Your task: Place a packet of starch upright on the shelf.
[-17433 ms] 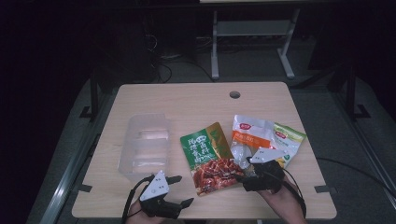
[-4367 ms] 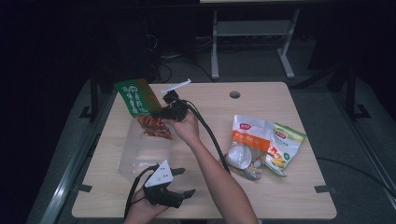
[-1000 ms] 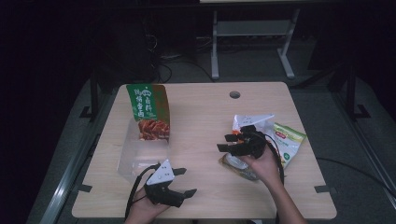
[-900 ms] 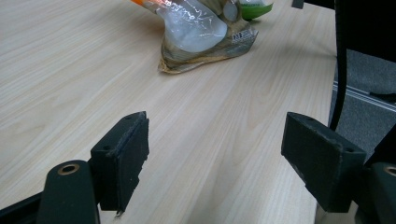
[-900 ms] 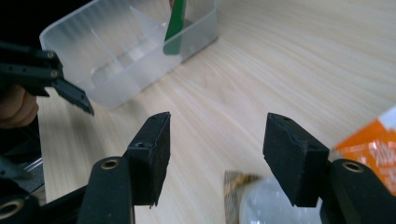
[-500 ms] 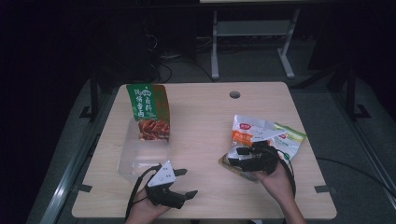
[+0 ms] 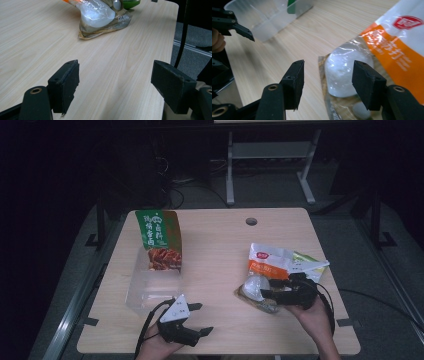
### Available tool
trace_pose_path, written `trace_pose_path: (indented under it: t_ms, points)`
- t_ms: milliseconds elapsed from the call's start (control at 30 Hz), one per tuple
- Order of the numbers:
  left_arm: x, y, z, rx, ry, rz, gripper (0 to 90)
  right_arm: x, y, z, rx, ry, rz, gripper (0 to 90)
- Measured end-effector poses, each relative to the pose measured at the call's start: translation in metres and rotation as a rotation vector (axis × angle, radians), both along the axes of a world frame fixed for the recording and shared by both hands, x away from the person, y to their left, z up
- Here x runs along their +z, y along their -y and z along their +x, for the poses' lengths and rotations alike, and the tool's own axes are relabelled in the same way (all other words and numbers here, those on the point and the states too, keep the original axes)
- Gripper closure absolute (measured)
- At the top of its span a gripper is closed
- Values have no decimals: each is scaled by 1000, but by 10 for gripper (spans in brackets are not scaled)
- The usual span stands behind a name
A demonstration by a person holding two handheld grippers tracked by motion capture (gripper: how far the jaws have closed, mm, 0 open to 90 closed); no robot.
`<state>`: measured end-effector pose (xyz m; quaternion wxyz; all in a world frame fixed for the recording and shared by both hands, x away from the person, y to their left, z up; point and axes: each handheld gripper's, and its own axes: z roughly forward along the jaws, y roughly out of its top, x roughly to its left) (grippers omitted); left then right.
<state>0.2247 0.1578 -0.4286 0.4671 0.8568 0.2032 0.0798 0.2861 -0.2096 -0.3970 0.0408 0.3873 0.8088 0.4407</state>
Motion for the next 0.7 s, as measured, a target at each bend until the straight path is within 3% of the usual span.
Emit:
trace_pose_path:
  t_ms: [267,400,700]
  points:
    - [-2,3,2,-6,-9,-5,223,-2,13,-1,-25,-8,-14,426]
    - [-4,6,2,-17,-16,2,222,-2,22,-1,-73,-7,-30,428]
    - [-4,7,2,-23,-7,8,222,-3,35,1,-113,7,-55,428]
